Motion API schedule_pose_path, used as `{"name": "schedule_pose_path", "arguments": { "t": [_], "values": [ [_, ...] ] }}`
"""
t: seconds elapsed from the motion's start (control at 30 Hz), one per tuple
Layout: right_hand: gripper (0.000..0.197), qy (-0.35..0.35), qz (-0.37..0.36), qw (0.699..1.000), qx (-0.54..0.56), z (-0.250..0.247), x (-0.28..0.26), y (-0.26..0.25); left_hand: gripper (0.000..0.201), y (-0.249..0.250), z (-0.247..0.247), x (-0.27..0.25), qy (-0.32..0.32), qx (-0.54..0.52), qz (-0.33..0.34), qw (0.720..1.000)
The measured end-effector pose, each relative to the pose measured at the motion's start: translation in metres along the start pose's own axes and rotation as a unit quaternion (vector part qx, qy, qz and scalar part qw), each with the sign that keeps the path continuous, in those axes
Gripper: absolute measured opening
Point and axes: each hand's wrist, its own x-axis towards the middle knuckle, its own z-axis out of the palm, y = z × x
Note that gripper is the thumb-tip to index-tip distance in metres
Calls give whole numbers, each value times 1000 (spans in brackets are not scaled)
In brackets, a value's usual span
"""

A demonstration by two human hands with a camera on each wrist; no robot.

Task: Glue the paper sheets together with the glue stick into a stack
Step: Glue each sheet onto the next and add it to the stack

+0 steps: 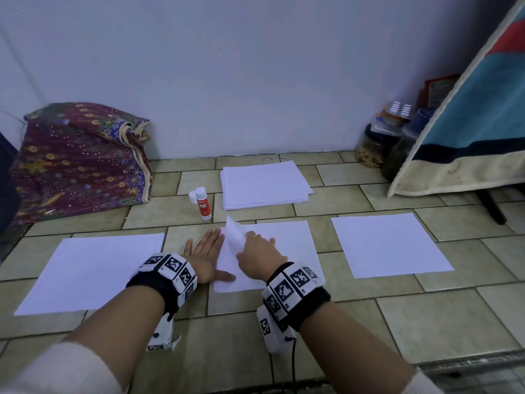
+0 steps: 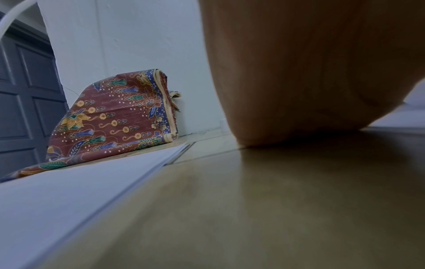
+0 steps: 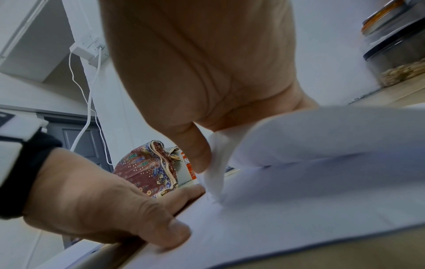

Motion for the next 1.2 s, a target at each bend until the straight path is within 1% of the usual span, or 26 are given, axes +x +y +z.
{"name": "schedule_pose_path", "arguments": {
  "t": [0.17, 0.23, 0.33, 0.4, 0.5, 0.67, 0.73, 0.9, 0.97, 1.07, 1.13, 1.2],
  "values": [
    [65, 1, -9, 1000, 24, -4, -8, -1, 109, -4, 2, 2, 8, -14, 7, 1000],
    [59, -6, -24, 1000, 1, -5, -8, -1, 111, -5, 2, 2, 8, -20, 11, 1000],
    [51, -31, -15, 999, -27, -7, -9, -1, 119, -6, 2, 3, 3, -14, 15, 1000],
    [50, -41, -12, 998, -40, -9, -11, -2, 122, -7, 2, 3, -3, -11, 15, 1000],
    [49, -43, -15, 998, -51, -10, -12, -3, 113, -7, 0, 1, -5, -13, 21, 1000],
    [47, -47, -19, 998, -45, -10, -13, -1, 111, -2, -1, -4, -4, 30, -9, 999],
    [47, -49, -16, 998, -41, -10, -15, -2, 111, -1, -1, -5, -2, 33, -12, 999],
    [49, -52, -11, 998, -37, -11, -18, -4, 125, -1, -3, -6, -14, 33, -13, 999],
    [49, -52, -10, 998, -42, -11, -18, -4, 124, -1, -3, -6, -14, 27, -13, 999],
    [49, -52, -8, 998, -45, -11, -18, -5, 112, 0, -3, -8, -9, 21, -11, 1000],
    [49, -52, -6, 998, -44, -12, -18, -5, 110, 1, -4, -8, -9, 22, -9, 1000],
    [49, -51, -6, 998, -43, -12, -17, -5, 113, 0, -3, -8, -11, 22, -8, 1000]
  ]
}}
